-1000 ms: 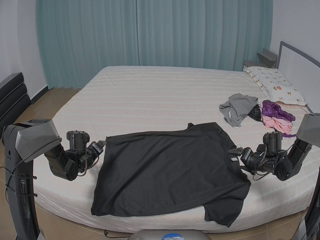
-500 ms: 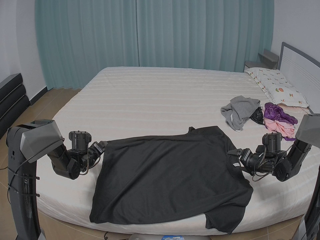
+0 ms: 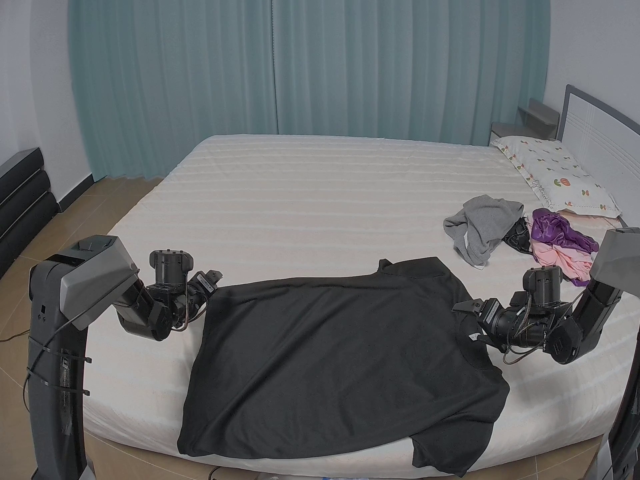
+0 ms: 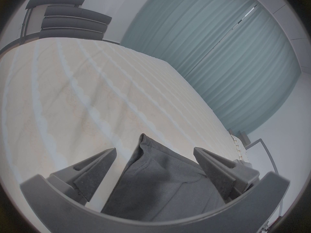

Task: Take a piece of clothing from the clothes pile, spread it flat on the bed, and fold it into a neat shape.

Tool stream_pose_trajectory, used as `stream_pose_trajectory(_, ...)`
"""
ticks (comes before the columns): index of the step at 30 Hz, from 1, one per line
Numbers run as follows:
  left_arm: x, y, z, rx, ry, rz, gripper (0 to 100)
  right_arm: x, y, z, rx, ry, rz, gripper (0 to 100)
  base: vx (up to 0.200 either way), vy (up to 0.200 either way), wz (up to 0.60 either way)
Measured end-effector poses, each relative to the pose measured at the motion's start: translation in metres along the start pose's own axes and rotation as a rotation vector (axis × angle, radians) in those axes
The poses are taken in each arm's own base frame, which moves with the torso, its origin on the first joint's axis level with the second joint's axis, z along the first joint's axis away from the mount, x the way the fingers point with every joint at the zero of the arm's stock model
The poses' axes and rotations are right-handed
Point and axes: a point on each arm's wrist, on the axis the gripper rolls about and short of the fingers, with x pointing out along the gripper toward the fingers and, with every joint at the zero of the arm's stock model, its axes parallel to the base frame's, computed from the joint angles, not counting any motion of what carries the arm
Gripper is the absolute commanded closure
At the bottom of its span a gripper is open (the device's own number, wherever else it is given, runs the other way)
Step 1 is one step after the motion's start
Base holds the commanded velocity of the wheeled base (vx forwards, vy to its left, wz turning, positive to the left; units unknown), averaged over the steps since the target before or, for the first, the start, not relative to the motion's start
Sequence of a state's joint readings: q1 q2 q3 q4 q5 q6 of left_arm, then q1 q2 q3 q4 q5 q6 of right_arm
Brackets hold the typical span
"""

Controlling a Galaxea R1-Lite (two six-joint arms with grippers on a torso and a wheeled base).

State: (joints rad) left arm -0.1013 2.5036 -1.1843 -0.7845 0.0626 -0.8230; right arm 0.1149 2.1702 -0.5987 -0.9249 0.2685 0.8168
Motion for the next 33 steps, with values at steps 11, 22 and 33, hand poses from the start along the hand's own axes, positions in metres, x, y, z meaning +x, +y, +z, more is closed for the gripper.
stream_pose_trajectory(11, 0.022, -0.008, -0.006, 0.014, 0.043, -0.007, 100, 0.005, -0.001, 0.002, -0.003, -0.007, -0.002, 0, 0.000, 0.000, 0.00)
stream_pose_trajectory(22, 0.033, -0.021, 0.015, 0.002, -0.059, -0.026, 100, 0.032, 0.007, 0.028, -0.017, -0.060, 0.029, 0, 0.000, 0.000, 0.00)
stream_pose_trajectory(33, 0.035, -0.033, 0.038, -0.011, -0.130, -0.030, 100, 0.079, 0.032, 0.073, -0.056, -0.113, 0.036, 0, 0.000, 0.000, 0.00)
